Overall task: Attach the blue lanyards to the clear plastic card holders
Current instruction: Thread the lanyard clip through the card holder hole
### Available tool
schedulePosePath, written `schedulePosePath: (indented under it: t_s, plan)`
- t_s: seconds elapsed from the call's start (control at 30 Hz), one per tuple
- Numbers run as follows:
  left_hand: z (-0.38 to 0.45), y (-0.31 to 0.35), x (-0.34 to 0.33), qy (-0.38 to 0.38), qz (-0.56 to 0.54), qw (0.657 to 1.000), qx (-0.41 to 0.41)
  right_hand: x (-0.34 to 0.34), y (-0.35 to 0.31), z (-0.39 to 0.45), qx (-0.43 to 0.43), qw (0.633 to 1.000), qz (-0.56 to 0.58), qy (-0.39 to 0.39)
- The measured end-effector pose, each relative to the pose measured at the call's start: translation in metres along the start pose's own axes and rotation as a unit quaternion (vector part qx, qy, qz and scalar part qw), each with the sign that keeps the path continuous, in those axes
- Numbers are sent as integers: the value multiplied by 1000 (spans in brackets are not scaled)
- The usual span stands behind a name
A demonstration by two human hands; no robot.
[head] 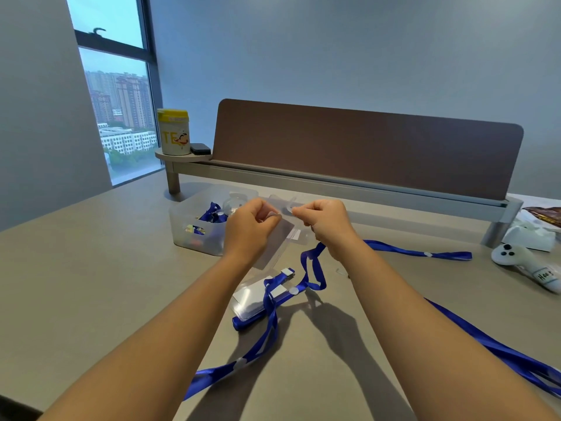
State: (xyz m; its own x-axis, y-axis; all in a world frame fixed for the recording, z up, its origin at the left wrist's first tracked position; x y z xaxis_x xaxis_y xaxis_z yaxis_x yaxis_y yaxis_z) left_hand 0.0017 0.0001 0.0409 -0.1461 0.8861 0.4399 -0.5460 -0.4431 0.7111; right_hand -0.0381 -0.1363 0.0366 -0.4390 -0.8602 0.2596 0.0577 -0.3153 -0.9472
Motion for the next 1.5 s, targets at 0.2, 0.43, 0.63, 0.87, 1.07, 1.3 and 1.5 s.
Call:
schedulePosePath:
  t_s: [0.2, 0.43, 0.63, 0.87, 1.07, 1.3, 1.5]
  plan:
    - [-4, 1, 1, 3, 68, 997, -30, -4, -5, -2, 82, 989, -121, -9]
    - [-10, 4, -9, -21, 136, 988, -68, -7, -9, -13, 151, 932, -328, -16]
    - [-17, 7, -22, -23, 133, 989, -67, 4, 9, -12, 95, 938, -327, -59]
    - [-12, 2, -30, -37, 113, 992, -37, 42, 42, -9, 41, 973, -229, 8]
    - [-24, -17, -53, -74, 115, 990, -30, 18, 114, -8, -71, 953, -282, -88]
    - [-19, -28, -55, -77, 125, 989, -22, -17, 142, 0, -75, 914, -351, -191]
    - [-18, -33, -56, -87, 126, 988, -15, -10, 150, 9, -61, 887, -432, -151]
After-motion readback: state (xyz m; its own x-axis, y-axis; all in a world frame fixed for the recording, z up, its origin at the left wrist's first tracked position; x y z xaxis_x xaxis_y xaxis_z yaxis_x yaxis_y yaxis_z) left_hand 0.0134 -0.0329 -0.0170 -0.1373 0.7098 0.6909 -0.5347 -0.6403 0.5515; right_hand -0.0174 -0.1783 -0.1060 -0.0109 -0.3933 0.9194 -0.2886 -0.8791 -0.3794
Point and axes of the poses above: each hand's wrist, its own z-axis towards the middle knuckle, its own x-axis out of the back of the hand, y = z × x, the point moved 9 cm from there along z, towards the middle knuckle, and after that the axes turned 7 degrees about z, right-handed, at the moved point
